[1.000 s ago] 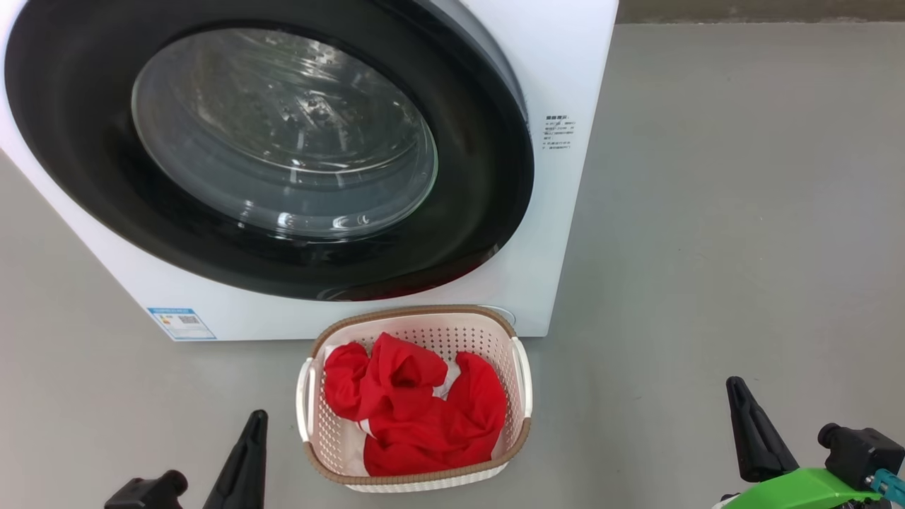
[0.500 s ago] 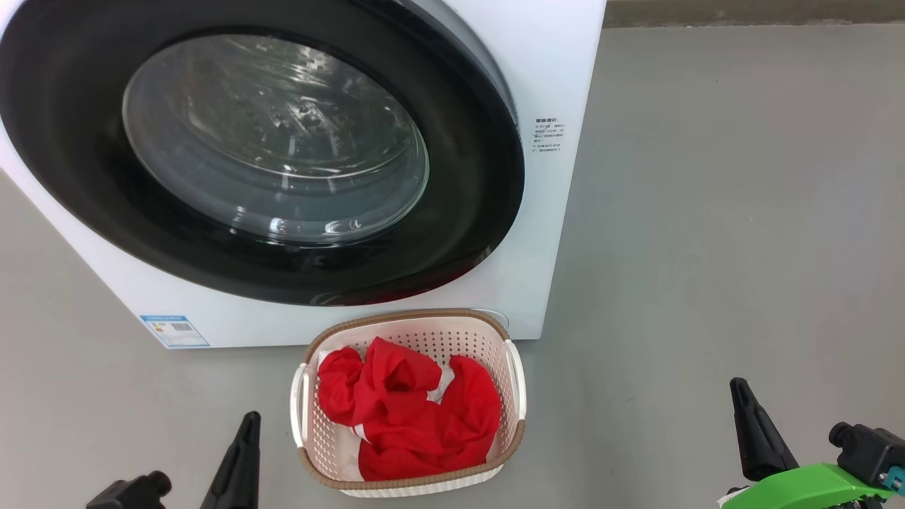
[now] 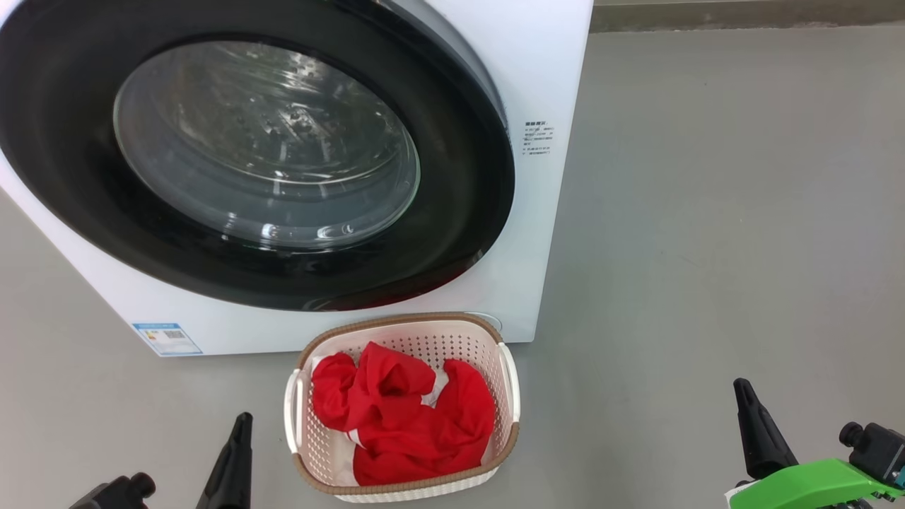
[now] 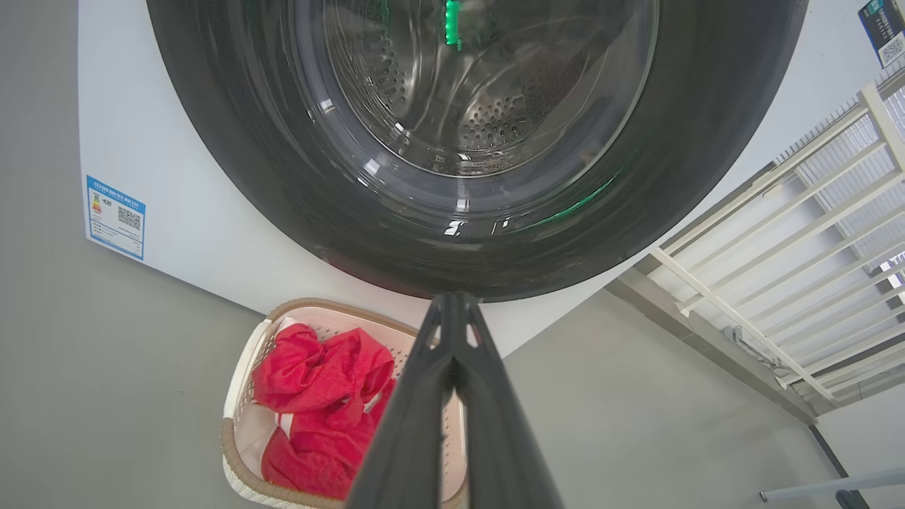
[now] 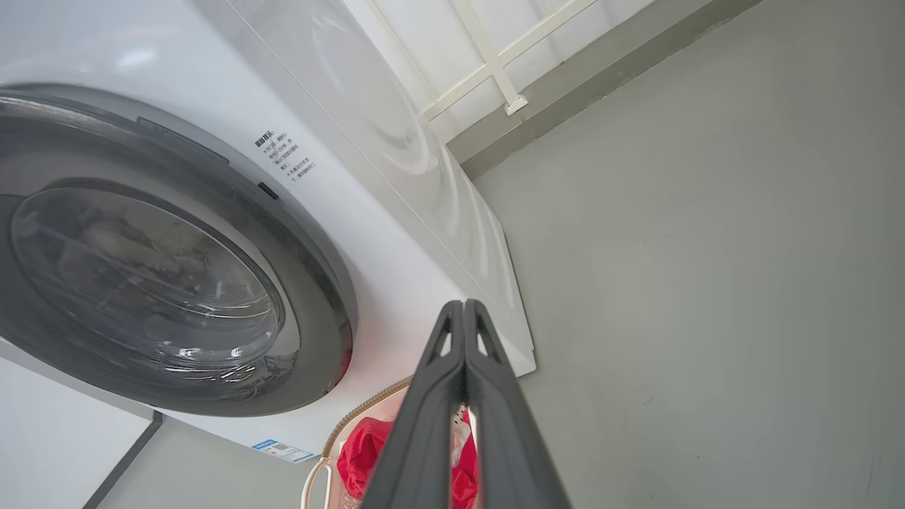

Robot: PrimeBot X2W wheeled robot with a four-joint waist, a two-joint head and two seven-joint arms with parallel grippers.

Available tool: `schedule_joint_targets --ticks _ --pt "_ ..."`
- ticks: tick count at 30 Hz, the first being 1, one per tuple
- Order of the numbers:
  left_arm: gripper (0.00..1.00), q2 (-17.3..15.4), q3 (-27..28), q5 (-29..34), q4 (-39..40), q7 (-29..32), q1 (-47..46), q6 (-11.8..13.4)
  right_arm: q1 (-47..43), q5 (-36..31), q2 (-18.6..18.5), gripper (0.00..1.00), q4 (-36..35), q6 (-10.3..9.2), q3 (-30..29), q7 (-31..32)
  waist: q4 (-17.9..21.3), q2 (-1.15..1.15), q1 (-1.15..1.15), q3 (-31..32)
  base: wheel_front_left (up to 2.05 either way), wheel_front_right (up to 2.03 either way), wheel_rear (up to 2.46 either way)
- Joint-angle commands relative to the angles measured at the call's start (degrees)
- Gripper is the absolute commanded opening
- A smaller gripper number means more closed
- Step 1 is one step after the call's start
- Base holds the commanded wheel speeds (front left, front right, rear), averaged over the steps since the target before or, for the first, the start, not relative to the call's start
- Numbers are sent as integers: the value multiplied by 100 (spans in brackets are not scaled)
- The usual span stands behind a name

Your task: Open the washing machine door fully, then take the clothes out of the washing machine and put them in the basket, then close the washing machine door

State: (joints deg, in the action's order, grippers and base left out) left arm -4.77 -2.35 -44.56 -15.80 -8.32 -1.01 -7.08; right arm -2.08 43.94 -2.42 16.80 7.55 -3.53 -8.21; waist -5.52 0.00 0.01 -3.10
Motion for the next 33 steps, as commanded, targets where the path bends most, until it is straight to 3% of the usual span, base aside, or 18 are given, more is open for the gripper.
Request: schedule_joint_targets --ticks 1,33 --pt "0 -65 111 -114 133 30 -155 -13 241 165 -58 0 -159 -2 -32 32 7 0 -1 4 0 0 0" --pt "0 -7 351 -1915 151 536 -287 -23 462 1931 -59 0 -204 -4 -127 571 213 0 -1 113 0 0 0"
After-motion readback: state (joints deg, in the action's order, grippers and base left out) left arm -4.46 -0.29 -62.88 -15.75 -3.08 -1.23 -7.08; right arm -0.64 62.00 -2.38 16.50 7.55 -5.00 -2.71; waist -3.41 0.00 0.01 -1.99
